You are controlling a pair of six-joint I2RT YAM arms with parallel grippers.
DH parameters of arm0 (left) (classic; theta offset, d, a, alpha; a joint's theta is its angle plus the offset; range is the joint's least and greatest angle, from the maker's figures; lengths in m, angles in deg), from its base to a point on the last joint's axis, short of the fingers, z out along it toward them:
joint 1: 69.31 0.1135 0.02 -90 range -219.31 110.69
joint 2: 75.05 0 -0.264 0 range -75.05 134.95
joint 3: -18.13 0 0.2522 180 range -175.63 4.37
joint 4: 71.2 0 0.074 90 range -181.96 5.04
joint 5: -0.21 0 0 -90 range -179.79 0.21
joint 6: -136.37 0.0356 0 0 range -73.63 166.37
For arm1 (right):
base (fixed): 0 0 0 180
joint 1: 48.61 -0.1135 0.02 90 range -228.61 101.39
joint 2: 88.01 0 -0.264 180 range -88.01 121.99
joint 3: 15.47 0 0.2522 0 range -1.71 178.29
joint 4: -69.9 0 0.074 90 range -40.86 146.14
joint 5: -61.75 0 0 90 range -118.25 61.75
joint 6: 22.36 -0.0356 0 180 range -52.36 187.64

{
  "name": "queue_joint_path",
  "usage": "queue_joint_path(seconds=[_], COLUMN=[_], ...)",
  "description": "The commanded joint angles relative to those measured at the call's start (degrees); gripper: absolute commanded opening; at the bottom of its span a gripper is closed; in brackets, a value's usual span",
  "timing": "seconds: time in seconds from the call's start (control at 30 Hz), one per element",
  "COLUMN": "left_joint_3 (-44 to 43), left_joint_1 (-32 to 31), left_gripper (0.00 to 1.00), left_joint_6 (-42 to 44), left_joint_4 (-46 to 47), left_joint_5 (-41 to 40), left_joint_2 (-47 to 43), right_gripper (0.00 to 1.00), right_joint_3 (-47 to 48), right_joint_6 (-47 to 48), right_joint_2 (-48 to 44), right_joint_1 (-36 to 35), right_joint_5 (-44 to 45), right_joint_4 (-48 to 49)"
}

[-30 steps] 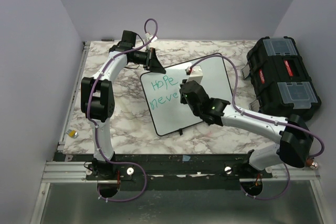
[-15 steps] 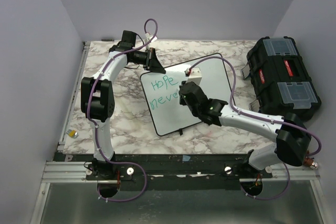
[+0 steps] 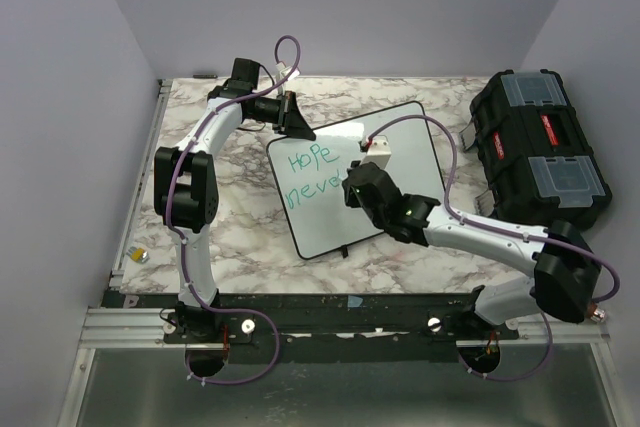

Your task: Write a sentence on the whiteboard

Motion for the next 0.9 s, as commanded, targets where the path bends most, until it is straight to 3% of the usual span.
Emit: queue_joint_path(seconds=[0.0, 0.47, 0.87], left_joint_3=[-0.8, -0.9, -0.8], left_joint_1=[0.0, 0.0, 0.0], left_gripper=[0.00, 0.00, 0.00], left_joint_6=[3.4, 3.3, 3.3], left_joint_4=[2.5, 2.5, 2.6], left_joint_5=[-4.0, -4.1, -4.1], left_joint_2=[-2.0, -1.9, -1.9], right_gripper=[0.01, 0.01, 0.01], right_joint_3=[-2.9, -4.2, -0.3], right_joint_6=[-3.3, -5.9, -4.5], right_joint_2=[-0.7, -2.5, -0.6], right_joint_1=[0.2, 0.3, 0.2], right_joint_5=[-4.1, -7.1, -1.8], right_joint_4=[-5.3, -7.1, -8.0])
